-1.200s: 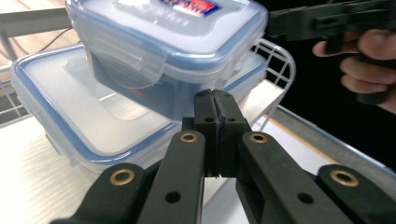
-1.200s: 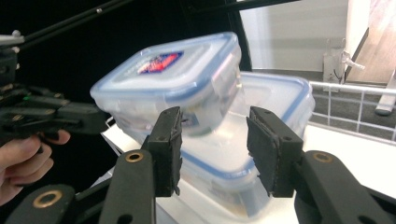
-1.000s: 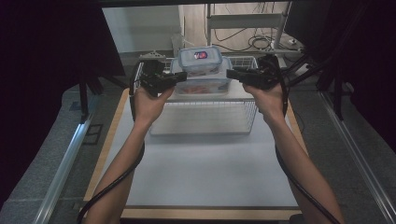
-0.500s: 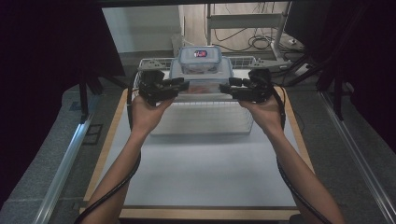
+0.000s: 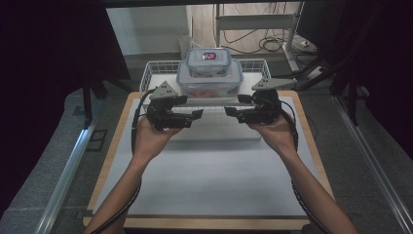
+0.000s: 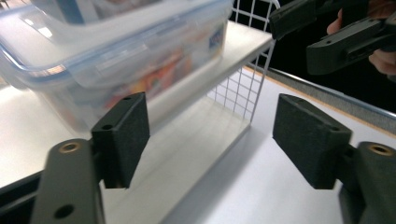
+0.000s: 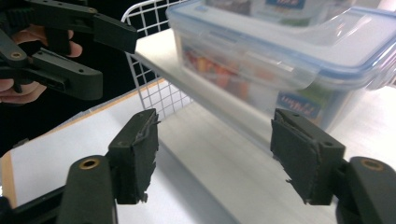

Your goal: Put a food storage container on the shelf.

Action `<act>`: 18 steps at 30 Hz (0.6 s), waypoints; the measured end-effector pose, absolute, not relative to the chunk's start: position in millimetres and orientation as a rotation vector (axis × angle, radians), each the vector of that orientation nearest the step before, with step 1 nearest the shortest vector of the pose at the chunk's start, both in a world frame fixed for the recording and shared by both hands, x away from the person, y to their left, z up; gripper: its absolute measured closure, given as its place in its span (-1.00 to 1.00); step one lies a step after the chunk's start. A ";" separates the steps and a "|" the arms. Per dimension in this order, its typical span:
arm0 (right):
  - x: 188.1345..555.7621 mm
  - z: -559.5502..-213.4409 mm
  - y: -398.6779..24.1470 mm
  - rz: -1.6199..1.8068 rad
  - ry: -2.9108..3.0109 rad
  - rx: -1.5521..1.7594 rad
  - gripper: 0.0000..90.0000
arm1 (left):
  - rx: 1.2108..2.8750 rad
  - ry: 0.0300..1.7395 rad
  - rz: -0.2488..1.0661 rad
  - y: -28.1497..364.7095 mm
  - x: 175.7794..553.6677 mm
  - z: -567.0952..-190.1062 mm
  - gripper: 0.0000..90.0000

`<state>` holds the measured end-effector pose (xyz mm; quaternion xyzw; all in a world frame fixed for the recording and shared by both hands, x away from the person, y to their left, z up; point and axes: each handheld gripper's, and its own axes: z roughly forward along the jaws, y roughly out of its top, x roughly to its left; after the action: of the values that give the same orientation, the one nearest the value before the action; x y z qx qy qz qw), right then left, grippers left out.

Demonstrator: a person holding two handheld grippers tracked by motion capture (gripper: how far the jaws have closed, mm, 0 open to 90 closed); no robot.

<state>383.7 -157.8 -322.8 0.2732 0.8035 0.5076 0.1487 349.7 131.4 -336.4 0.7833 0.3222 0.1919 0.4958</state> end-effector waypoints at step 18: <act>347.9 -354.4 -167.3 1.396 2.359 0.760 -0.74 | 1.971 0.778 0.455 133.0 308.7 -374.3 -0.85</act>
<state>347.9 -167.3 -354.4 0.2644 0.8202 0.4854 0.1478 308.7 133.0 -374.3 0.8037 0.3170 0.1856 0.4680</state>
